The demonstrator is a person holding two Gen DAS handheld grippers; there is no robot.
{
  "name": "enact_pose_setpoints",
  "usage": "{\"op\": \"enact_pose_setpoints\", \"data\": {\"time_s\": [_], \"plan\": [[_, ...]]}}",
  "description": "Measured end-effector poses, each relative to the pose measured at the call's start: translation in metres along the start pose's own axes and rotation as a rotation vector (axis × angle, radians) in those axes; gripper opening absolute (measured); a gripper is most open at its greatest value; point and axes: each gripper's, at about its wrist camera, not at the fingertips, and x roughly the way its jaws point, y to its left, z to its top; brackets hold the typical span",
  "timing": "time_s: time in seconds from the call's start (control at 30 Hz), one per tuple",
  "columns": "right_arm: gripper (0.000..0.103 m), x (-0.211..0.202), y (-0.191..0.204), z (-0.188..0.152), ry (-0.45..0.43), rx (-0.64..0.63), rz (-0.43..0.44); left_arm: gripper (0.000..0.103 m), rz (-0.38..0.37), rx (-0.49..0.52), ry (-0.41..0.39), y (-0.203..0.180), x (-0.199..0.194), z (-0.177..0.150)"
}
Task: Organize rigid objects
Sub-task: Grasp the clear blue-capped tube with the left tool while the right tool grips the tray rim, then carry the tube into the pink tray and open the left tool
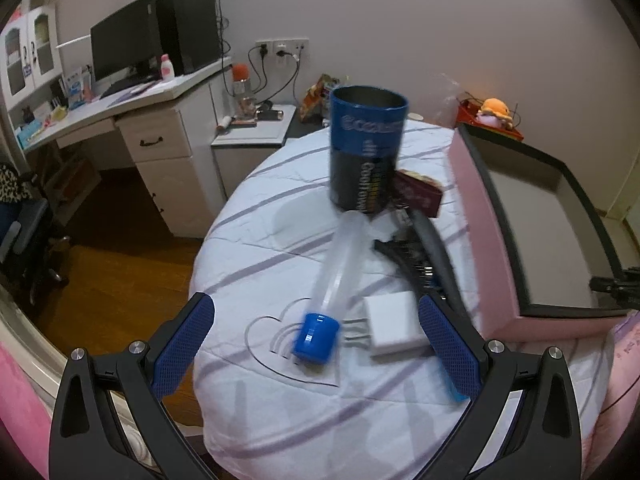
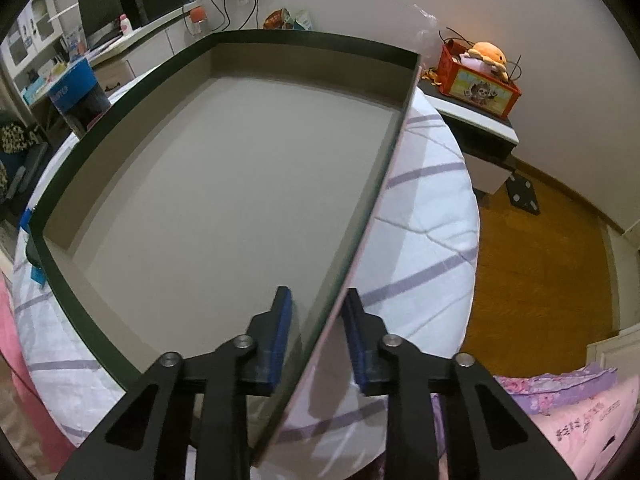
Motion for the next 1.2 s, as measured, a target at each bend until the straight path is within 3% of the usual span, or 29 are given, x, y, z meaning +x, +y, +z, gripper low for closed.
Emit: {"op": "enact_pose_setpoints", "data": {"time_s": [0.1,0.23,0.47,0.7,0.8,0.9,1.2], "plan": [[0.024,0.001,-0.001,0.001,-0.008,0.016,0.002,0.100,-0.007,0.002,0.029,0.005,0.015,0.000],[0.025,0.001,0.002,0.001,-0.009,0.041,-0.017,0.073,-0.011,0.018,0.095,0.006,0.038,0.000],[0.025,0.005,-0.004,0.006,-0.013,0.114,-0.010,0.046,-0.062,0.014,0.139,0.009,0.057,0.003],[0.025,0.009,-0.005,0.012,-0.007,0.155,-0.028,0.042,-0.060,0.042,0.148,0.005,0.067,0.011],[0.025,0.010,-0.005,0.015,-0.006,0.152,-0.037,0.026,-0.063,0.083,0.139,-0.002,0.066,0.010],[0.024,0.008,0.001,0.012,-0.008,0.096,-0.051,0.026,-0.071,0.086,0.125,-0.001,0.060,0.005],[0.018,0.002,0.002,0.006,0.006,0.023,-0.058,0.026,-0.201,0.024,0.070,0.005,0.023,-0.007]]}}
